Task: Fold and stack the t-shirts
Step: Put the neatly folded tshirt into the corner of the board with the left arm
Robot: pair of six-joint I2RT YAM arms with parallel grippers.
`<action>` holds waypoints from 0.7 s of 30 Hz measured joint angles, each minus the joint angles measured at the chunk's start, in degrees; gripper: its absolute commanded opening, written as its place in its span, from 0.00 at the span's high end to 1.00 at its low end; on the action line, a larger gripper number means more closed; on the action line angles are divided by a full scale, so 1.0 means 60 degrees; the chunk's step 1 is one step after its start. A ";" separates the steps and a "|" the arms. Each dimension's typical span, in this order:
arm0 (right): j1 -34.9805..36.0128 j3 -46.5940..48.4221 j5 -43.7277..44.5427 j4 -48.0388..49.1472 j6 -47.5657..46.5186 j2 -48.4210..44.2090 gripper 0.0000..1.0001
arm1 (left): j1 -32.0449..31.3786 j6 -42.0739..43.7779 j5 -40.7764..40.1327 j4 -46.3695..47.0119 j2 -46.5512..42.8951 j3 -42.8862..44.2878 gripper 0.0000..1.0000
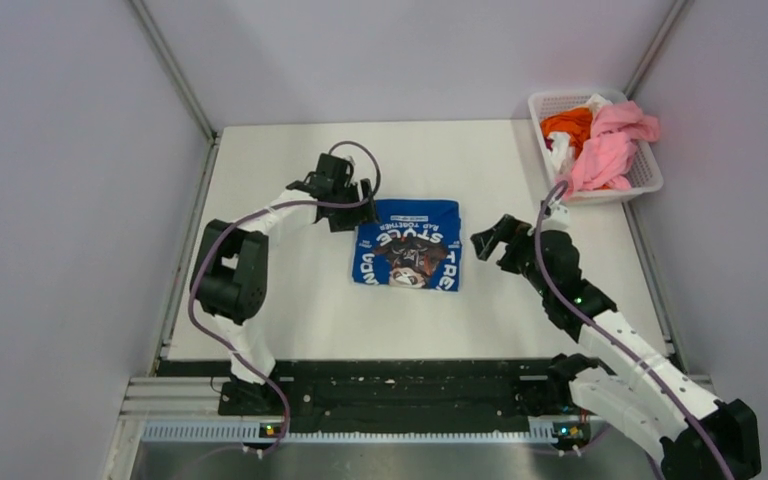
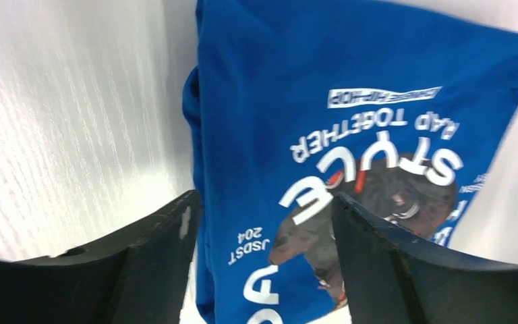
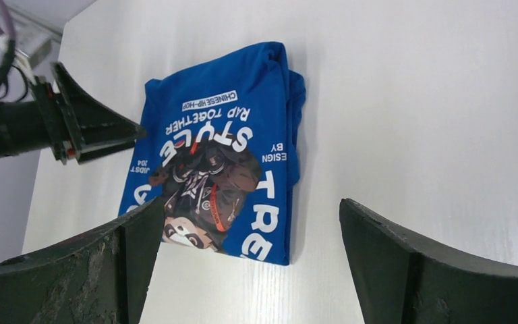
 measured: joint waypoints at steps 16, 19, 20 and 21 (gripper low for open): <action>0.0000 -0.0255 0.1322 -0.1107 -0.0051 -0.1198 0.01 | -0.0240 -0.0448 0.0062 -0.0251 0.1781 0.0827 1.00; 0.0000 -0.0259 0.1526 -0.1180 -0.0113 -0.1198 0.01 | -0.0335 -0.0404 -0.0299 -0.0630 0.2047 0.1373 1.00; 0.0000 -0.0259 0.1599 -0.1191 -0.0135 -0.1198 0.01 | -0.0382 -0.0364 -0.0616 -0.0874 0.2160 0.1636 1.00; 0.0000 -0.0259 0.1668 -0.1198 -0.0153 -0.1198 0.01 | -0.0423 -0.0342 -0.0951 -0.1060 0.2237 0.1840 1.00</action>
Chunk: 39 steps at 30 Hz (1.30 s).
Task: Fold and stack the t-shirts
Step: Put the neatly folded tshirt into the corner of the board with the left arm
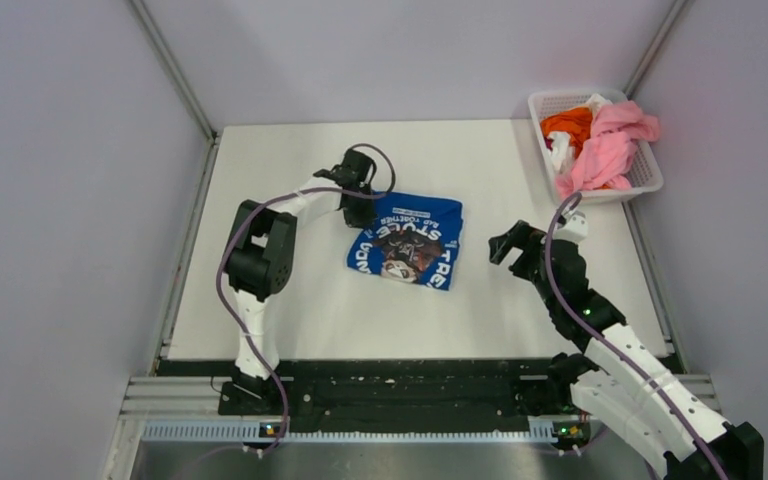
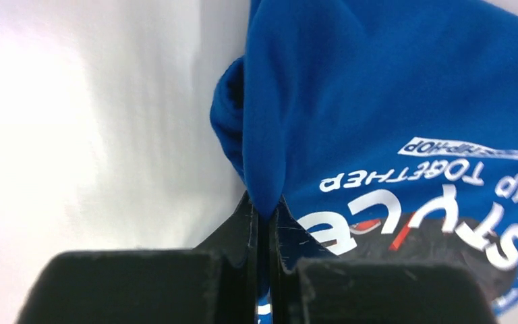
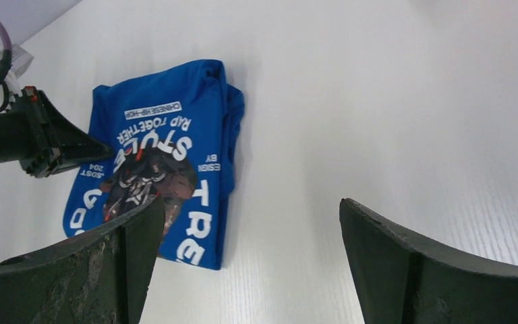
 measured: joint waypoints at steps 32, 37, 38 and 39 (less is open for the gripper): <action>0.0000 -0.0426 0.3100 -0.0346 -0.0182 0.0153 0.01 | 0.4768 0.4076 -0.6502 -0.0878 0.4018 0.7559 0.55; 0.0000 -0.0430 0.3169 -0.0335 -0.0186 0.0171 0.01 | 0.5020 0.4288 -0.6302 -0.0576 0.4109 0.8113 0.01; 0.0000 -0.0430 0.3166 -0.0335 -0.0186 0.0175 0.01 | 0.5045 0.4288 -0.6244 -0.0525 0.4109 0.8269 0.01; 0.0000 -0.0430 0.3162 -0.0335 -0.0186 0.0186 0.01 | 0.5060 0.4258 -0.6171 -0.0433 0.4080 0.8408 0.01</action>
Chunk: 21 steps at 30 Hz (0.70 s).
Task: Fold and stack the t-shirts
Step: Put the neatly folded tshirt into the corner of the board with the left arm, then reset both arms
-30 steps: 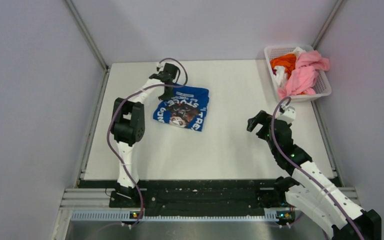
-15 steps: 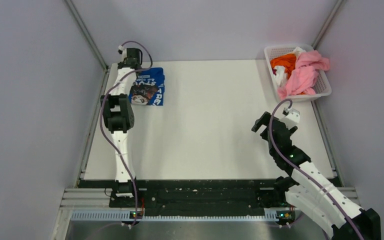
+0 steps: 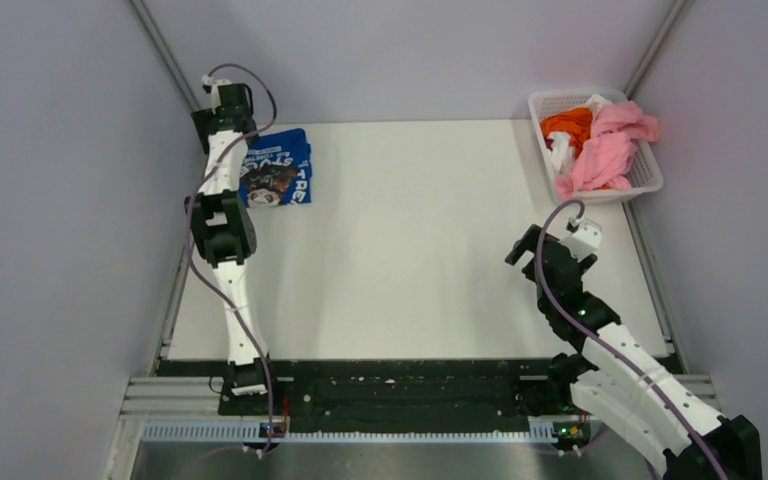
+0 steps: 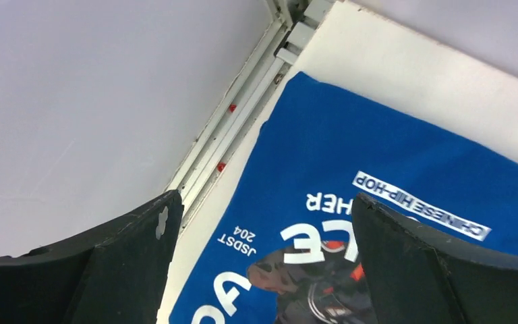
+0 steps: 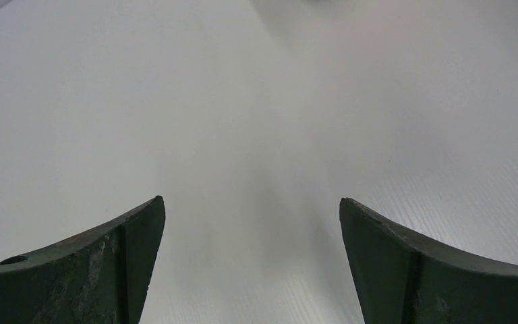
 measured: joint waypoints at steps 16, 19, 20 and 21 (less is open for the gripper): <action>0.0000 0.0142 -0.1563 -0.0007 -0.0164 0.0259 0.01 | -0.1450 -0.2783 0.4069 0.2215 -0.8961 -0.9333 0.01; 0.0000 0.0153 -0.1807 -0.0011 -0.0146 0.0120 0.01 | -0.2626 -0.3136 0.4462 0.2798 -1.0724 -1.1522 0.01; 0.0000 0.0153 -0.1898 -0.0007 -0.0135 0.0076 0.01 | -0.2969 -0.3268 0.4608 0.3016 -1.1154 -1.2185 0.01; 0.0000 0.0153 -0.1989 -0.0007 -0.0120 0.0033 0.01 | -0.3289 -0.3439 0.4816 0.3220 -1.1679 -1.3041 0.01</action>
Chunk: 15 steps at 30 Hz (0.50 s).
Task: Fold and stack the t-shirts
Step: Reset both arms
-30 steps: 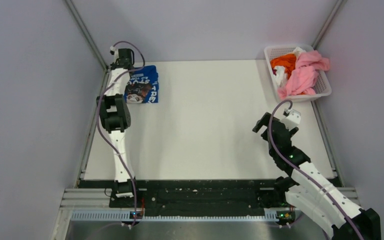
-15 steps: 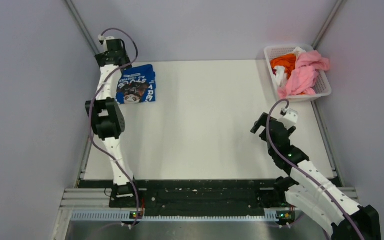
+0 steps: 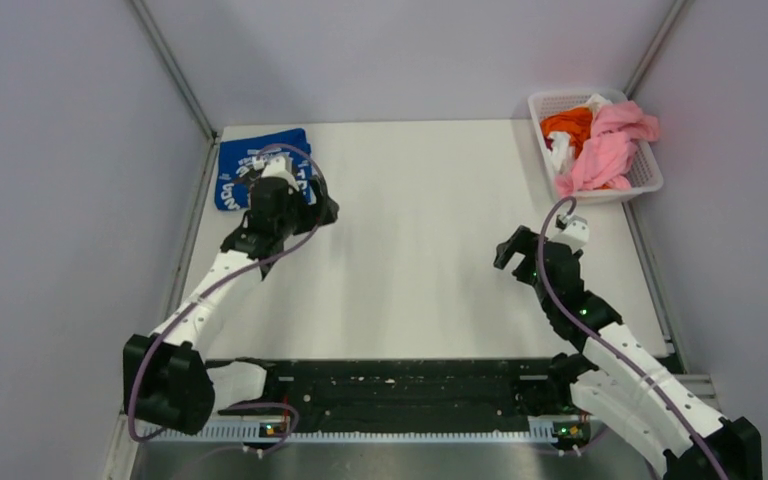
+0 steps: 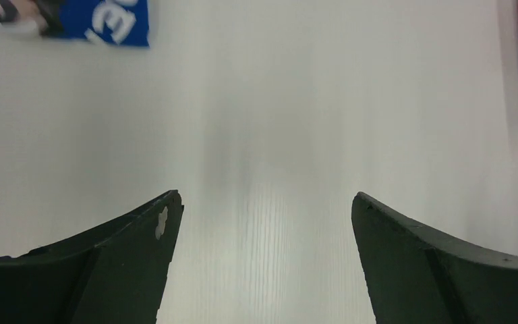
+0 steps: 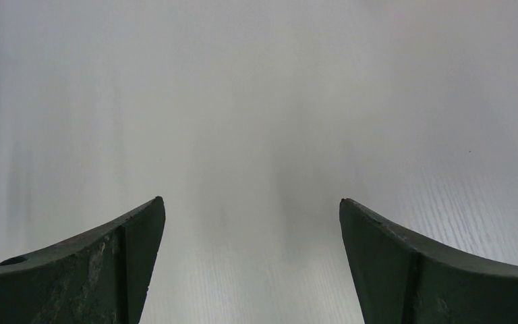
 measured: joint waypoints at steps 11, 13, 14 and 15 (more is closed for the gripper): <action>0.0000 -0.0415 -0.0397 0.0135 0.0404 -0.0641 0.01 | -0.0747 -0.1570 0.0743 -0.0138 -0.2419 -0.3996 0.01; 0.0000 -0.0590 -0.0419 0.0211 0.0412 -0.0681 0.01 | -0.0750 -0.1672 0.0579 -0.0113 -0.2583 -0.3996 0.01; 0.0000 -0.0630 -0.0415 0.0229 0.0408 -0.0678 0.01 | -0.0750 -0.1716 0.0539 -0.0109 -0.2641 -0.3996 0.01; 0.0000 -0.0663 -0.0408 0.0270 0.0408 -0.0678 0.01 | -0.0750 -0.1770 0.0484 -0.0109 -0.2696 -0.3996 0.01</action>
